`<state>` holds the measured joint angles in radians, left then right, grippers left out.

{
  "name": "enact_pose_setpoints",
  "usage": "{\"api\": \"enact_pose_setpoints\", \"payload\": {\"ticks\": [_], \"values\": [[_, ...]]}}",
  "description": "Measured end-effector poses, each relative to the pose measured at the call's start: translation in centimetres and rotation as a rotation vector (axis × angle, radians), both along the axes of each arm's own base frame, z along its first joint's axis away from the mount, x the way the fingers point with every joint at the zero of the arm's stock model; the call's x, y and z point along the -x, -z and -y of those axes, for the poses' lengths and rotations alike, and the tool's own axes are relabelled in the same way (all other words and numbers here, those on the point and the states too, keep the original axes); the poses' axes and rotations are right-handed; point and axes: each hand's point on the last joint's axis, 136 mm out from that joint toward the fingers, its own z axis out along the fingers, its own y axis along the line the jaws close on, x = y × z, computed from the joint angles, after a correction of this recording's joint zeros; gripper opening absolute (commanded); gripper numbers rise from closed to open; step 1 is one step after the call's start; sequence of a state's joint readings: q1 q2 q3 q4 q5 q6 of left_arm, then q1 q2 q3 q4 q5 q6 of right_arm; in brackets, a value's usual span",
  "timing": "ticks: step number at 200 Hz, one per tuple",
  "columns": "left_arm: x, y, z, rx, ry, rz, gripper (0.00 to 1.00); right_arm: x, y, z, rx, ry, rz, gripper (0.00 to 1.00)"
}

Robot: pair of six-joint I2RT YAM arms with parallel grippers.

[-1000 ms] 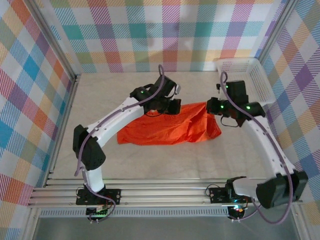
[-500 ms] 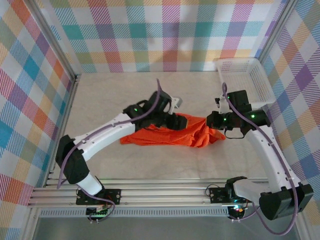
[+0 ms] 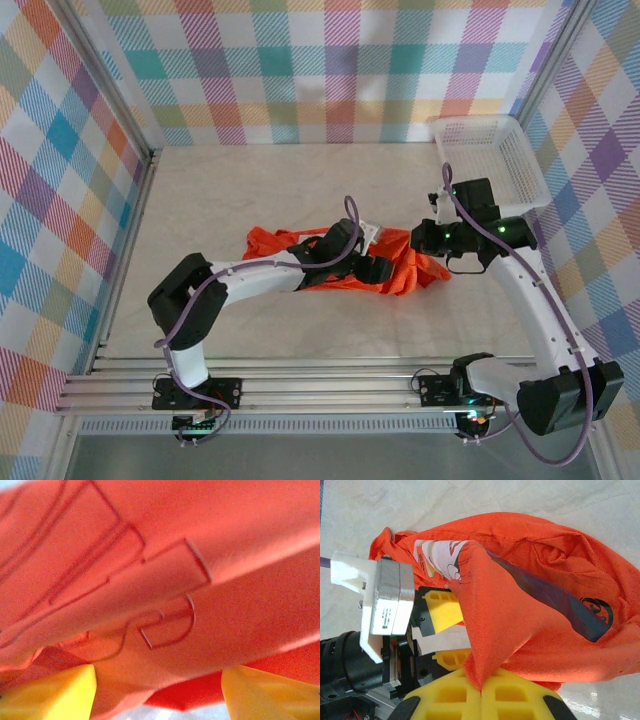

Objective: Fold the inside-out t-shirt

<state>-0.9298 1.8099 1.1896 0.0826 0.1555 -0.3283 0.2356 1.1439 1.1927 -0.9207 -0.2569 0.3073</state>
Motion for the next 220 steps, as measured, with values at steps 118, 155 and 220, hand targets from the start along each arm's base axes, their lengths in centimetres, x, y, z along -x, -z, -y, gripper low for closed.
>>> {"api": "enact_pose_setpoints", "payload": {"ticks": [118,155,220], "values": [[-3.0,2.5,0.0,-0.131,-0.070,0.048,0.00,0.0,0.0,0.2,0.002,0.009,-0.001,0.00],[-1.8,-5.1,-2.8,-0.124,-0.058,0.104,0.00,-0.9,0.9,2.3,0.092,0.067,0.009,0.00],[0.1,-13.5,-5.4,-0.005,-0.030,0.180,0.00,-6.6,5.5,4.1,0.268,0.144,-0.036,0.00]]}}
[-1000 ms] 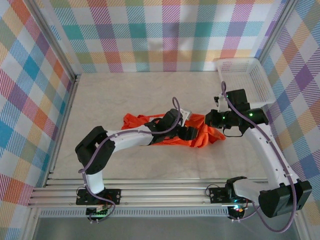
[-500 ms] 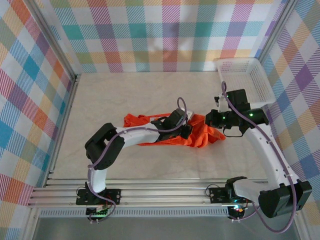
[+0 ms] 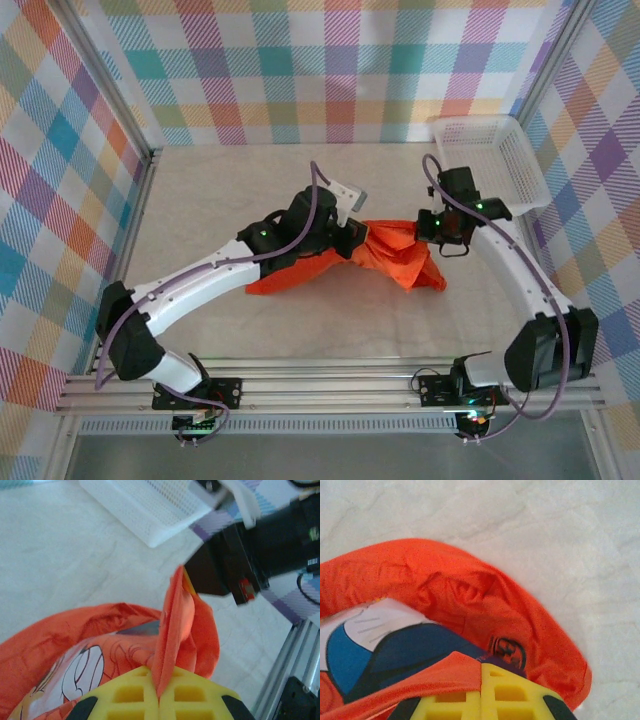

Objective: Fold the inside-out t-shirt

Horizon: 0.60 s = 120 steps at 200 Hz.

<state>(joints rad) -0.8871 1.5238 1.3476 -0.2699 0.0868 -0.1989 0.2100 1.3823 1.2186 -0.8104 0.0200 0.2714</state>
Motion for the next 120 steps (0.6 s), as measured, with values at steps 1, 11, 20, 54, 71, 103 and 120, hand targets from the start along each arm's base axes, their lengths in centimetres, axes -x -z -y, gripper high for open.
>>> {"api": "enact_pose_setpoints", "payload": {"ticks": [1,11,20,54,71,103,120], "values": [[0.0,0.1,0.0,-0.002,0.001,-0.003,0.00,-0.1,0.0,0.0,0.000,0.000,0.000,0.00],[-0.5,1.8,0.4,-0.017,0.000,-0.037,0.00,-1.0,0.6,0.1,0.012,0.009,-0.003,0.05],[-1.1,3.5,0.8,-0.029,0.000,-0.073,0.00,-1.6,1.4,0.2,0.022,0.015,-0.017,0.07],[-2.0,11.2,2.2,-0.096,0.004,-0.241,0.00,-1.5,3.7,0.1,0.017,0.034,-0.093,0.31],[-1.8,13.9,2.5,-0.122,0.002,-0.305,0.00,-0.3,3.4,-0.3,-0.010,0.027,-0.092,0.36],[-1.5,14.5,2.6,-0.114,-0.005,-0.338,0.00,3.0,1.3,-3.2,-0.129,-0.027,-0.039,0.20],[-1.6,14.4,2.7,-0.105,-0.008,-0.336,0.00,4.3,1.6,-5.1,-0.224,-0.054,-0.033,0.12]]}}
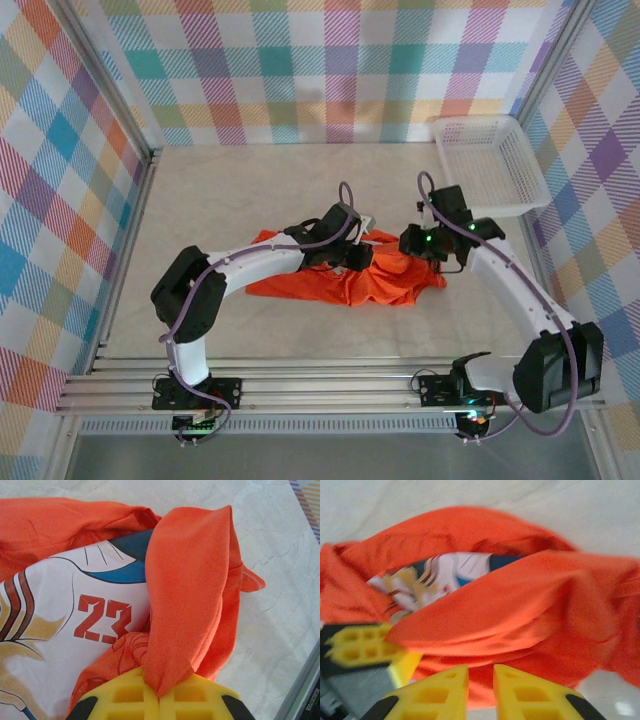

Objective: Fold the inside-out t-shirt

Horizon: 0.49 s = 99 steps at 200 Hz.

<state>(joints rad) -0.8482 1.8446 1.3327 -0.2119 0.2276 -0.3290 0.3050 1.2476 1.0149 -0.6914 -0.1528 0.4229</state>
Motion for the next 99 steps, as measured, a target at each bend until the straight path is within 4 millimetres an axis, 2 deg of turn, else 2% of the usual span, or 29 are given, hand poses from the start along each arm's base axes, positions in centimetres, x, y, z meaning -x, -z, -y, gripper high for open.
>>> {"api": "enact_pose_setpoints", "payload": {"ticks": [39,52,94,99], "values": [[0.0,-0.7,0.0,0.016,-0.011,-0.002,0.00,0.5,4.6,-3.0,-0.118,0.010,-0.111,0.04],[0.0,-1.5,0.0,0.030,-0.015,0.005,0.00,-0.2,5.1,-3.8,-0.145,0.028,-0.115,0.00],[0.1,-4.8,-0.6,0.071,-0.039,0.043,0.00,-2.0,6.1,-7.4,-0.235,0.048,-0.089,0.00],[0.1,-4.9,-0.8,0.071,-0.045,0.038,0.00,-2.3,6.4,-7.8,-0.243,0.055,-0.090,0.04]]}}
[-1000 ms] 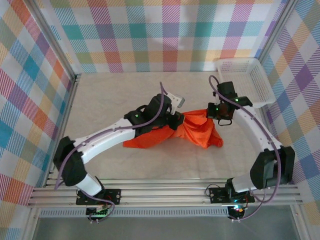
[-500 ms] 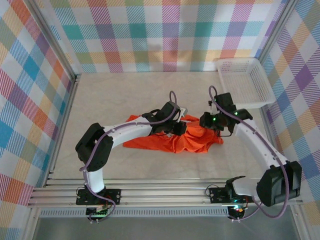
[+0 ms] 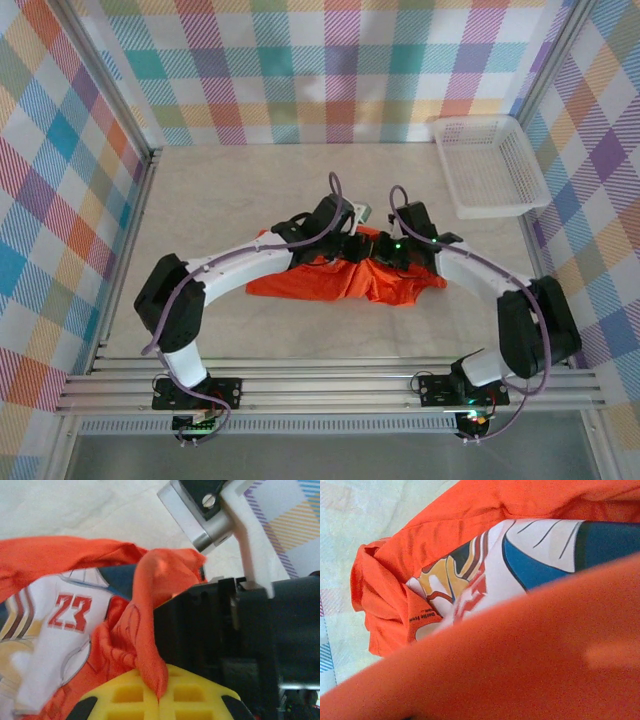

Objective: Fold the inside-out t-shirt

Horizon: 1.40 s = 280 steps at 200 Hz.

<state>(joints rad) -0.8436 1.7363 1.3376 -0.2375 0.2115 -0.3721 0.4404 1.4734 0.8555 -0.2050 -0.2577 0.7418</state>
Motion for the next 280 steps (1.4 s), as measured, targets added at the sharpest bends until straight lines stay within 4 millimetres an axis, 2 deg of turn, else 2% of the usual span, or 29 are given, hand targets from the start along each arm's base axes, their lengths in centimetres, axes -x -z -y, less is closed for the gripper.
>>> {"api": "enact_pose_setpoints", "payload": {"ticks": [13,27,39,58,65,74,82,91,110,131,145,162,197,214,225,244,264,280], "values": [[-0.7,-0.3,-0.6,0.006,-0.025,0.001,0.00,-0.9,1.1,-1.0,-0.019,0.017,-0.007,0.18],[-1.0,-0.4,-1.0,0.004,-0.043,-0.006,0.00,-1.5,2.6,-2.0,-0.027,0.037,-0.030,0.26],[-0.7,-0.9,-0.6,0.022,-0.034,-0.006,0.00,-1.9,4.1,-2.8,-0.022,0.056,-0.057,0.37],[-0.1,-2.2,-0.2,0.051,-0.017,0.004,0.00,-2.1,5.6,-3.5,-0.016,0.091,-0.082,0.60],[0.0,-2.6,-0.2,0.058,-0.016,0.010,0.00,-2.2,5.8,-3.5,-0.015,0.105,-0.086,0.65],[0.0,-3.2,-0.3,0.067,-0.019,0.017,0.00,-2.4,5.7,-3.7,-0.015,0.116,-0.078,0.65],[0.0,-3.5,-0.4,0.071,-0.021,0.024,0.00,-2.6,5.6,-3.8,-0.020,0.126,-0.073,0.63],[0.0,-3.8,-0.6,0.073,-0.025,0.029,0.00,-2.8,5.4,-3.9,-0.024,0.136,-0.061,0.55],[0.0,-4.3,-0.6,0.081,-0.026,0.036,0.00,-3.3,5.2,-3.8,-0.028,0.161,-0.049,0.22],[-0.4,-4.5,-1.1,0.084,-0.038,0.040,0.00,-3.1,4.9,-3.6,-0.016,0.151,-0.046,0.00],[-0.8,-4.2,-1.6,0.080,-0.052,0.038,0.00,-2.5,3.9,-3.3,-0.001,0.136,-0.043,0.00],[-1.5,-3.8,-2.6,0.073,-0.074,0.034,0.00,-1.6,1.3,-2.9,0.016,0.086,-0.013,0.00],[-4.7,-2.5,-4.7,0.069,-0.143,0.019,0.00,0.0,-8.4,-2.9,-0.020,-0.053,0.159,0.00],[-6.2,-0.6,-5.2,0.055,-0.164,-0.018,0.00,1.3,-11.5,-2.6,-0.041,-0.110,0.218,0.00],[-6.7,0.9,-4.9,0.052,-0.156,-0.050,0.00,1.9,-12.5,-2.3,-0.042,-0.133,0.240,0.00],[-6.5,2.4,-3.6,0.071,-0.106,-0.105,0.00,2.5,-12.5,-1.3,-0.010,-0.144,0.241,0.00],[-5.9,2.7,-2.7,0.099,-0.069,-0.135,0.00,2.8,-12.7,0.5,0.047,-0.115,0.260,0.00],[-5.8,2.5,-2.3,0.128,-0.055,-0.139,0.00,3.0,-14.4,2.2,0.083,-0.080,0.329,0.00]]}}
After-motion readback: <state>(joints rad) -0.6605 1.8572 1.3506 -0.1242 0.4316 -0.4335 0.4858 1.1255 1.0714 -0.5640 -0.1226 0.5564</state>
